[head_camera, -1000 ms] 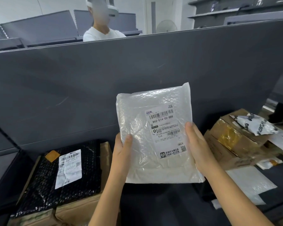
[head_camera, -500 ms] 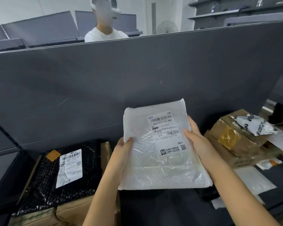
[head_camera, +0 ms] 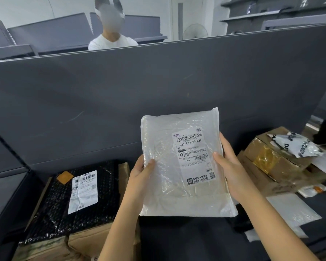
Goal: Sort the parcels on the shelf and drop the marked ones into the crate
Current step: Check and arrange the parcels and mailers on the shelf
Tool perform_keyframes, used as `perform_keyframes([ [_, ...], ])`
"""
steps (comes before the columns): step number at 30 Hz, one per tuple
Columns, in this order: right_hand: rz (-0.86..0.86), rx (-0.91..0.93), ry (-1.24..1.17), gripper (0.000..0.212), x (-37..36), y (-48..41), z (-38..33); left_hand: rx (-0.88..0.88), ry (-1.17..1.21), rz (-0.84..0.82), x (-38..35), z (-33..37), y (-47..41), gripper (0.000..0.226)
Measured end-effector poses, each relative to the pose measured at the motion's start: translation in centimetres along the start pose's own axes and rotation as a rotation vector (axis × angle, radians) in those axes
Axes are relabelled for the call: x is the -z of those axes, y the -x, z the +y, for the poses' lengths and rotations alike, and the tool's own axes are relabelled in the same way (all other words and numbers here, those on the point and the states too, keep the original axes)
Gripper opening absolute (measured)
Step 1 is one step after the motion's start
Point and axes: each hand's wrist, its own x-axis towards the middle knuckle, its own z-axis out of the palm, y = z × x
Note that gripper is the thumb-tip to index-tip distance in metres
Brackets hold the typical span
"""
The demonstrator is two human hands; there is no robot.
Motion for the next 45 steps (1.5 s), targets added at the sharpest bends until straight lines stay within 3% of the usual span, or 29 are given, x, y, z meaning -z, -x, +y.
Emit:
perform_keyframes([
  [10,0.021,-0.008,0.037,0.045,-0.1,0.3,-0.1,0.036,-0.015,0.058,-0.1,-0.8,0.3,0.019],
  [15,0.051,-0.009,0.008,0.034,-0.6,0.3,0.1,0.011,-0.158,0.09,-0.1,-1.4,0.8,0.066],
  [21,0.026,-0.103,-0.032,0.024,-4.0,-0.9,0.8,-0.083,-0.22,0.183,3.1,-0.1,2.1,0.057],
  [28,-0.201,-0.238,-0.059,0.027,-12.9,-2.4,2.2,-0.024,-0.261,0.444,10.2,1.3,5.0,0.036],
  [32,-0.392,-0.189,0.293,0.042,-18.8,-4.7,2.0,0.085,-0.109,0.728,14.6,0.5,6.3,0.058],
  [34,-0.483,-0.068,0.512,0.049,-21.5,-5.9,1.5,0.107,0.009,0.845,15.2,-0.6,6.7,0.054],
  [37,-0.615,0.099,0.815,0.043,-24.7,-6.0,1.5,0.039,0.341,1.004,13.2,-2.3,6.4,0.047],
  [40,-0.657,0.315,1.238,0.045,-25.7,-4.3,2.5,0.017,0.601,1.154,11.0,-3.3,5.2,0.053],
  [42,-0.76,0.319,1.284,0.052,-25.5,-3.1,3.2,0.034,0.674,1.172,10.4,-3.5,4.3,0.06],
  [45,-0.916,0.207,1.28,0.063,-24.5,-2.3,4.4,0.068,0.577,1.119,10.3,-3.5,3.6,0.06],
])
